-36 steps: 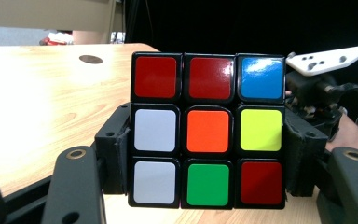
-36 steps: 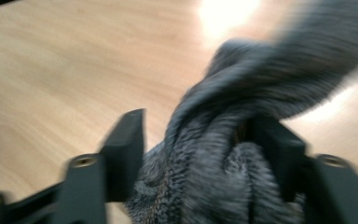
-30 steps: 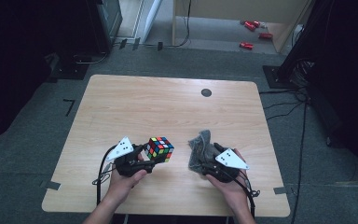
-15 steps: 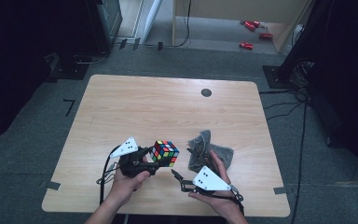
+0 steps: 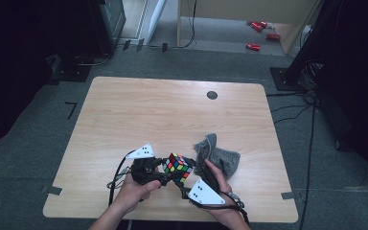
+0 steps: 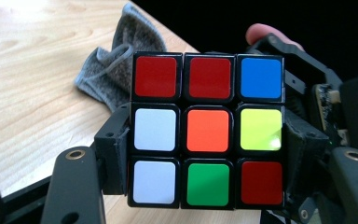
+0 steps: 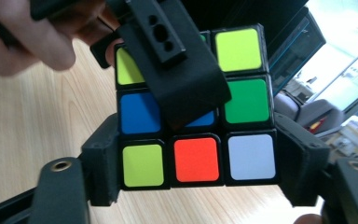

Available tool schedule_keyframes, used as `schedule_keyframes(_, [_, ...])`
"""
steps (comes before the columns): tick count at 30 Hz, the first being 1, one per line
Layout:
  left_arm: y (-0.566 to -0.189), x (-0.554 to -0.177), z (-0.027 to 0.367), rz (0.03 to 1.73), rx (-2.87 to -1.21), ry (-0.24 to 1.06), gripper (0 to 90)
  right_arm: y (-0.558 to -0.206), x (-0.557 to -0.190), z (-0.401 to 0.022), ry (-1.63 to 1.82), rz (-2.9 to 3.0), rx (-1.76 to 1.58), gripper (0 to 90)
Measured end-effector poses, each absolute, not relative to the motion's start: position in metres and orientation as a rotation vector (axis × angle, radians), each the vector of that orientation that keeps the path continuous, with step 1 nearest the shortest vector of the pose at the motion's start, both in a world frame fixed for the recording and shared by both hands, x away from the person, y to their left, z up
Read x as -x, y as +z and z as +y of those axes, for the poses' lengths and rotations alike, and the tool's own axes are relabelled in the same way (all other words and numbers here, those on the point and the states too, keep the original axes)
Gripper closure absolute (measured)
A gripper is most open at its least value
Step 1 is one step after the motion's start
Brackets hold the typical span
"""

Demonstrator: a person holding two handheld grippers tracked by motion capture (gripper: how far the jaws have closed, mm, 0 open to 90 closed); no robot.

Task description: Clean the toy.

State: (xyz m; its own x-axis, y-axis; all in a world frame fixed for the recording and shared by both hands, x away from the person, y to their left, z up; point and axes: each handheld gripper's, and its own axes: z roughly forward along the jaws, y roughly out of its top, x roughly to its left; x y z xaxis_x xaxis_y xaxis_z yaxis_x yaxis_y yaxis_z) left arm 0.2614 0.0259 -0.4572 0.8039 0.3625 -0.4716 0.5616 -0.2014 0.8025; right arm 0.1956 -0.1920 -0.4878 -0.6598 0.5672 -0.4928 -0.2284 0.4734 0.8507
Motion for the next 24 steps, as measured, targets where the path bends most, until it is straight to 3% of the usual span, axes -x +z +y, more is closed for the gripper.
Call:
schedule_keyframes(10, [-0.446,-0.266,0.047,0.682,-1.724,-0.140,26.0,-0.488,-0.204,-0.208,1.282,1.937,-0.424,34.1])
schedule_keyframes(17, [-0.452,-0.257,0.038,0.569,-1.854,0.076,18.8,-0.478,-0.213,-0.228,1.386,1.897,-0.678,34.1])
schedule_keyframes(24, [-0.462,-0.240,0.021,0.430,-1.931,0.365,17.8,-0.464,-0.208,-0.228,1.535,1.905,-0.842,34.0])
